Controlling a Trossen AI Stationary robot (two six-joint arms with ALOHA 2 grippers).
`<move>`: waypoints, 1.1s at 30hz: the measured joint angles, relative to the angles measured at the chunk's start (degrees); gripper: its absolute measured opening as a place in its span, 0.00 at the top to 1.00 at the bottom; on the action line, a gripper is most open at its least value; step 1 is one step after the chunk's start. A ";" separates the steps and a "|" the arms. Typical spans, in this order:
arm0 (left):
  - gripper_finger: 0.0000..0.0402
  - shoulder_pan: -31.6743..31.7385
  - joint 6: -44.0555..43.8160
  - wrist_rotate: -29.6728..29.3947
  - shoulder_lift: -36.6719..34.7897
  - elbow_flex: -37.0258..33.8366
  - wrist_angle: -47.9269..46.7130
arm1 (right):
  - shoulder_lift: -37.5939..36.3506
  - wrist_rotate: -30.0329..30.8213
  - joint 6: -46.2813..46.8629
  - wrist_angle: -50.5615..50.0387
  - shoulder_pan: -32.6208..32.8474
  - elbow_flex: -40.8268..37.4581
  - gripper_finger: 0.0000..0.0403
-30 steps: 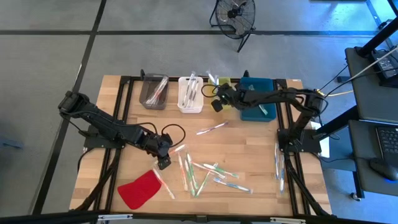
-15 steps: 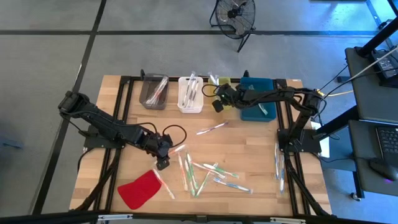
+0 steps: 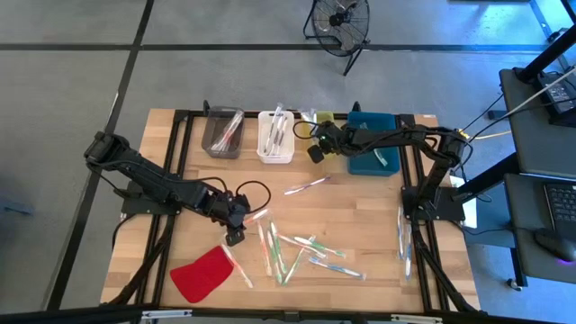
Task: Pick & Place Toothbrushes
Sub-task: Put the blue toothbrush into the yellow bin, then put the orange toothbrush into the black bin
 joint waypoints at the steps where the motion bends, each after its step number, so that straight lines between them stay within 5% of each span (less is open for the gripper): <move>1: 0.59 0.00 0.00 -0.02 0.00 0.00 -0.18 | 0.00 0.36 0.00 0.00 -0.01 0.00 0.85; 11: 0.41 0.06 -5.33 0.05 0.00 0.00 -2.39 | -2.31 0.22 -3.01 -0.33 0.00 0.00 0.66; 18: 0.38 0.06 -9.21 0.45 0.00 0.00 -4.09 | -8.56 0.18 -4.33 -3.03 -0.01 0.00 0.59; 33: 0.38 -0.97 -4.12 -1.53 9.50 3.52 -3.99 | -23.41 0.20 -4.47 -15.78 -0.01 0.02 0.69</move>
